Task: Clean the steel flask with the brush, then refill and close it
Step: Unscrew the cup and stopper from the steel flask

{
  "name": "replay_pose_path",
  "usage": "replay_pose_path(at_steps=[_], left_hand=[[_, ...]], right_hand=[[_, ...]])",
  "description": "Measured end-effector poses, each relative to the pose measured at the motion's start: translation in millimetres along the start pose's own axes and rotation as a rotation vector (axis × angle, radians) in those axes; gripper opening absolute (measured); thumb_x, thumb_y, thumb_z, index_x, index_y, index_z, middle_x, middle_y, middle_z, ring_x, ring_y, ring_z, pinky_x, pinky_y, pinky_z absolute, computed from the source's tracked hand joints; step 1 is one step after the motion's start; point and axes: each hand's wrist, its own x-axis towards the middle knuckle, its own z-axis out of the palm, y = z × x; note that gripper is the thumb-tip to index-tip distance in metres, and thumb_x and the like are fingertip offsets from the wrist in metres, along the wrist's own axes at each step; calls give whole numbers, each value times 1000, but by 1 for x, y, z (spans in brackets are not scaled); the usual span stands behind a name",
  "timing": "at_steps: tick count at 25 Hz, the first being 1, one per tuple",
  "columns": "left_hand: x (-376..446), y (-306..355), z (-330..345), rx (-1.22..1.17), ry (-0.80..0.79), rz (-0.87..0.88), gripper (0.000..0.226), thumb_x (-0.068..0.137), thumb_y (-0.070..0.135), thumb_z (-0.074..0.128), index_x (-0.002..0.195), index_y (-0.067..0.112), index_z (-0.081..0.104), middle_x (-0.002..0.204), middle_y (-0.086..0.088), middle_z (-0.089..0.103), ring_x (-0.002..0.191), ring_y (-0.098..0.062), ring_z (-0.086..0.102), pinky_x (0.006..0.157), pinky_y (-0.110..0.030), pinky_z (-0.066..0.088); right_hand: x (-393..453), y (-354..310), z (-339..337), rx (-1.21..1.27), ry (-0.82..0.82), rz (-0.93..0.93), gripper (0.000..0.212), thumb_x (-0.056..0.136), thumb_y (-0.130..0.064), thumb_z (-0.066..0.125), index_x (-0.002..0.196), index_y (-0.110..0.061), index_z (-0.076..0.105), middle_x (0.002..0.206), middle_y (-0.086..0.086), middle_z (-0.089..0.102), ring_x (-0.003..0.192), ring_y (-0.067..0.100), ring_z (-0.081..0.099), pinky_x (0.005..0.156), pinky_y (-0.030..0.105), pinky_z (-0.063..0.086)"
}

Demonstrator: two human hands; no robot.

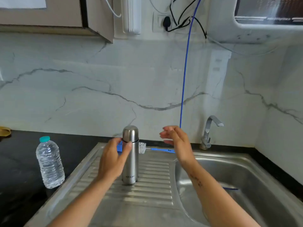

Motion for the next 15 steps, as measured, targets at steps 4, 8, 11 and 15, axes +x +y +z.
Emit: replay_pose_path(at_steps=[4, 8, 11, 15], left_hand=[[-21, -15, 20, -62, -216, -165, 70, 68, 63, 80, 126, 33, 53, 112, 17, 65, 102, -5, 64, 87, -36, 55], [-13, -27, 36, -92, -193, -244, 56, 67, 39, 92, 109, 24, 57, 93, 9, 69, 84, -8, 69, 73, -32, 58], [-12, -32, 47, -154, -190, -306, 45, 69, 25, 92, 101, 22, 61, 85, 4, 71, 79, -10, 70, 64, -24, 53], [-6, -40, 56, -272, -182, -316, 60, 59, 32, 99, 105, 32, 61, 89, 8, 74, 82, -5, 71, 65, -17, 53]], right_hand=[[-17, 22, 23, -60, -132, 164, 22, 105, -30, 55, 122, -19, 65, 114, -1, 76, 110, 17, 70, 96, 33, 55], [5, 13, 58, -161, -244, 180, 45, 101, -39, 61, 142, -21, 56, 130, -7, 66, 118, 9, 63, 105, 30, 50], [21, 17, 87, -174, -293, 169, 55, 97, -43, 66, 146, -21, 52, 135, -5, 63, 123, 9, 60, 107, 29, 48], [39, 26, 111, -155, -308, 146, 64, 80, -52, 82, 133, -26, 57, 119, -8, 68, 108, 8, 67, 95, 29, 57]])
